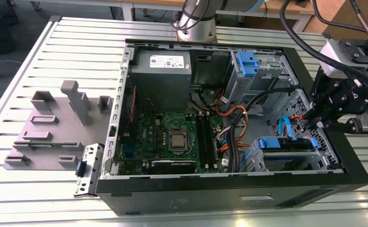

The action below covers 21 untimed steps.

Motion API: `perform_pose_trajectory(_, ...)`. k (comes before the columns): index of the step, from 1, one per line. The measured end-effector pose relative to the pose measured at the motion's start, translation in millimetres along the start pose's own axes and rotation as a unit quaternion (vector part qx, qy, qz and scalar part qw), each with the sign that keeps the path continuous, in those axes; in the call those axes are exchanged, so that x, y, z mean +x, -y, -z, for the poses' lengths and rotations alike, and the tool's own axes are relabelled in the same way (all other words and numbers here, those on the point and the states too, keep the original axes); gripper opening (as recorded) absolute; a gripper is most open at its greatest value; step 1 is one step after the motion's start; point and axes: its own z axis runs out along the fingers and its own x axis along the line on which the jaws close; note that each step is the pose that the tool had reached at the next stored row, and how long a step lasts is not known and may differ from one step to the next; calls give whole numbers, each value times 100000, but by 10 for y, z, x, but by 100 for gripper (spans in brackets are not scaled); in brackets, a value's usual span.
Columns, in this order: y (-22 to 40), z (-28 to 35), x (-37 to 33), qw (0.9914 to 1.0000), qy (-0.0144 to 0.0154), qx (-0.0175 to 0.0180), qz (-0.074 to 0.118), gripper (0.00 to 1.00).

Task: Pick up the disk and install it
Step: 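Insert the second disk wire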

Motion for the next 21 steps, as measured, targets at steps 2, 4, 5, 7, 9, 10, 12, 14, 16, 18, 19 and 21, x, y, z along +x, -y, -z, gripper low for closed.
perform_pose_trajectory(2,0,0,0,100000,-20,-2,-1,23)
perform_pose_trajectory(4,0,0,0,100000,-35,-2,1,16)
perform_pose_trajectory(5,0,0,0,100000,-45,-1,-1,16)
perform_pose_trajectory(7,0,0,0,100000,-63,-1,-1,16)
perform_pose_trajectory(9,0,0,0,100000,-80,-2,-2,16)
perform_pose_trajectory(10,0,0,0,100000,-92,-1,-1,16)
perform_pose_trajectory(12,-9,0,-1,100000,-98,8,0,16)
perform_pose_trajectory(14,-45,-2,0,100000,-102,120,8,16)
perform_pose_trajectory(16,-79,-4,0,100000,-140,192,13,16)
perform_pose_trajectory(18,-97,-5,1,100000,-162,216,15,16)
perform_pose_trajectory(19,-104,-5,1,100000,-165,220,16,16)
perform_pose_trajectory(21,-110,-5,1,100000,-181,223,15,16)
